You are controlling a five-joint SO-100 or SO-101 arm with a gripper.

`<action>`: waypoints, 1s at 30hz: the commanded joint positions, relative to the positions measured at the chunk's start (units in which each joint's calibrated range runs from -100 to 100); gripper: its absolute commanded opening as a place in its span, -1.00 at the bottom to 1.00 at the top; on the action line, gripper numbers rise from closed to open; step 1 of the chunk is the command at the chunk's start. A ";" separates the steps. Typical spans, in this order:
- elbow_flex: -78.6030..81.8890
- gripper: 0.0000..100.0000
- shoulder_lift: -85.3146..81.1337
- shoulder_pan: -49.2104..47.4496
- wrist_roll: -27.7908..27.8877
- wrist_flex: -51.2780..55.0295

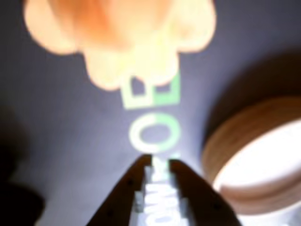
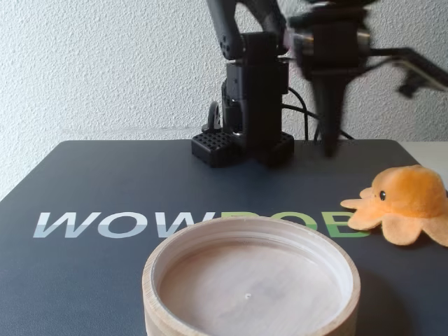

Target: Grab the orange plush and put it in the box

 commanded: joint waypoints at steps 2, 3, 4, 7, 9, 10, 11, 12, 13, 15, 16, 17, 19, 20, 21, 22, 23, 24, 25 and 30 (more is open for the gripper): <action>-12.90 -0.46 11.29 -11.75 -11.14 2.21; -12.35 -0.31 11.37 -13.84 -13.61 0.99; -10.90 -0.20 11.37 -15.11 -14.71 -1.09; -5.01 -0.10 11.37 -18.18 -17.85 -8.40; 0.79 -0.10 11.37 -19.82 -19.01 -15.62; 2.70 -0.10 11.37 -20.87 -20.42 -17.88; 3.70 -0.10 11.37 -22.06 -22.26 -19.02; 4.78 -0.10 11.45 -22.66 -23.20 -20.23; 5.96 -0.10 11.45 -22.88 -23.99 -21.19; 6.60 -0.10 11.45 -23.93 -25.83 -21.36; 6.60 -0.10 11.45 -24.23 -26.56 -21.19; 6.60 -0.15 11.45 -24.53 -27.45 -20.93; 8.50 -0.45 11.37 -23.78 -27.82 -21.36; 8.86 -0.62 11.37 -22.73 -27.71 -21.36; 8.86 -0.78 11.37 -21.84 -27.50 -21.19; 8.86 -0.93 11.37 -20.34 -27.40 -21.10; 8.95 -0.98 11.37 -18.85 -26.56 -21.28; 8.68 -0.98 10.86 -17.73 -24.83 -21.36; 7.96 -0.98 10.53 -15.56 -23.15 -20.84; -7.27 -0.98 9.01 0.35 -4.32 -12.67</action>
